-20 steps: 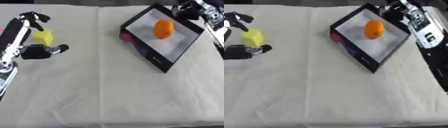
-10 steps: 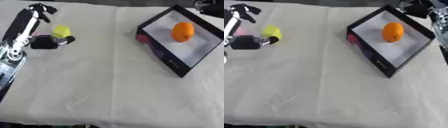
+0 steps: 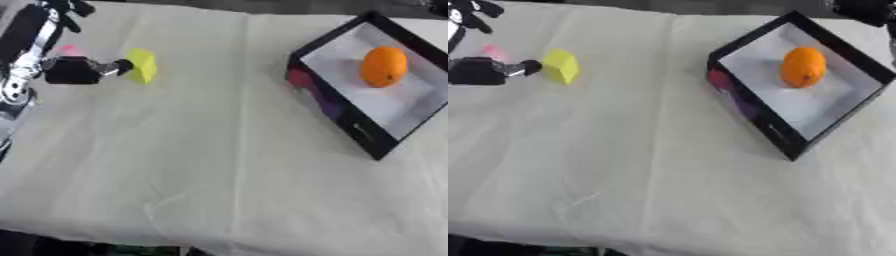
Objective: Pick up the objects with one hand, pass them to the other hand, and then place them into the box on the other side of the table.
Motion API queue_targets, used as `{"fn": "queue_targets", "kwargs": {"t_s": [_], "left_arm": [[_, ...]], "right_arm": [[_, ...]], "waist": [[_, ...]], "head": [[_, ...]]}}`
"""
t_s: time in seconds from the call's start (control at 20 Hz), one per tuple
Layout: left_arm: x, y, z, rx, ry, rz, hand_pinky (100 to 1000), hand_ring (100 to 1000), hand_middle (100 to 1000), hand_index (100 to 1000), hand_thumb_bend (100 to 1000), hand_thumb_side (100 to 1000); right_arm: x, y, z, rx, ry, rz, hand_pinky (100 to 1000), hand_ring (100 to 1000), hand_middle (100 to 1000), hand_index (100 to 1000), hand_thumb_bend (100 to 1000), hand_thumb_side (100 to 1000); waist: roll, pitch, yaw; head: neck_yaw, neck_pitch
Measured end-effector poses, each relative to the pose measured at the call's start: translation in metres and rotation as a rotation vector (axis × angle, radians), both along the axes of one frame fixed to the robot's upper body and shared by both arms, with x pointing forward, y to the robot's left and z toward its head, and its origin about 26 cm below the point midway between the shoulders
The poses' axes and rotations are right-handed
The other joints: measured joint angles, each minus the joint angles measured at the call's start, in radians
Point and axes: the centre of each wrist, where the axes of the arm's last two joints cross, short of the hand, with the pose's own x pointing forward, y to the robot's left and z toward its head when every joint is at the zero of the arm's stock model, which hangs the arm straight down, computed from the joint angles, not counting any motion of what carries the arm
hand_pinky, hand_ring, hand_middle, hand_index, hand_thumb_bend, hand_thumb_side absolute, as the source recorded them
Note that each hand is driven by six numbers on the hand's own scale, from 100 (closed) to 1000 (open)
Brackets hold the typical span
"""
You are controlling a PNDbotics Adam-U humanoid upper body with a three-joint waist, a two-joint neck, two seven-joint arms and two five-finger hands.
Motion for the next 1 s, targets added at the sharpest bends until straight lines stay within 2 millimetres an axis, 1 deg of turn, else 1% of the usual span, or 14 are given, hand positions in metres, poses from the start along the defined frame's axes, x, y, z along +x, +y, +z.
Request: {"fn": "queue_targets", "kwargs": {"t_s": [0.05,0.1,0.2,0.35,0.4,0.45,0.55,0.6,0.75,0.8,1.0], "left_arm": [[0.001,0.005,0.001,-0.001,0.020,0.016,788,672,728,814,558,447],[0.002,0.010,0.002,-0.005,0.044,0.031,795,677,729,816,728,440],[0.006,0.021,0.006,-0.025,0.104,0.054,814,693,736,821,728,438],[0.013,0.039,0.013,-0.071,0.212,0.078,815,706,742,828,732,433],[0.015,0.045,0.014,-0.085,0.244,0.086,820,716,746,831,705,425],[0.018,0.050,0.015,-0.095,0.271,0.095,821,718,746,831,740,412],[0.023,0.059,0.019,-0.107,0.309,0.113,823,724,749,833,738,392],[0.025,0.062,0.020,-0.111,0.322,0.118,824,733,752,834,729,374],[0.033,0.070,0.023,-0.104,0.354,0.134,826,740,755,836,721,360],[0.035,0.071,0.024,-0.098,0.361,0.136,829,746,759,838,712,343],[0.045,0.075,0.029,-0.065,0.388,0.145,834,765,767,842,703,329]], "right_arm": [[-0.001,0.001,0.001,0.003,-0.002,0.002,871,778,803,839,100,384],[-0.001,0.001,0.001,0.006,-0.004,0.004,871,778,803,839,100,386],[-0.002,0.002,0.002,0.011,-0.005,0.004,871,777,802,838,100,388],[-0.002,0.001,0.003,0.017,-0.005,0.005,871,776,802,837,100,388],[-0.002,0.001,0.003,0.018,-0.005,0.005,871,775,801,837,100,388],[-0.002,0.001,0.003,0.019,-0.005,0.006,871,775,801,837,100,390],[-0.002,0.001,0.004,0.020,-0.005,0.005,871,774,800,837,100,392],[-0.002,0.001,0.004,0.020,-0.005,0.005,869,773,800,836,100,393],[-0.002,0.001,0.003,0.024,-0.001,0.006,867,772,798,835,100,395],[-0.003,0.001,0.002,0.024,0.000,0.005,866,771,798,835,100,392],[-0.003,0.001,0.002,0.026,0.001,0.006,863,769,796,833,100,393]], "waist": [[0.000,0.000,0.000],[0.000,0.000,0.001],[0.000,0.000,0.002],[0.000,0.000,0.002],[0.000,0.000,0.002],[0.000,0.000,0.002],[0.001,0.000,0.002],[0.001,0.000,0.002],[0.001,0.000,0.002],[0.001,0.000,0.001],[0.001,0.000,-0.002]], "head": [[0.001,0.000],[0.001,0.000],[0.001,0.000],[0.002,0.000],[0.002,0.000],[0.003,0.000],[0.007,0.000],[0.009,0.000],[0.014,0.000],[0.015,0.000],[0.021,0.000]]}}
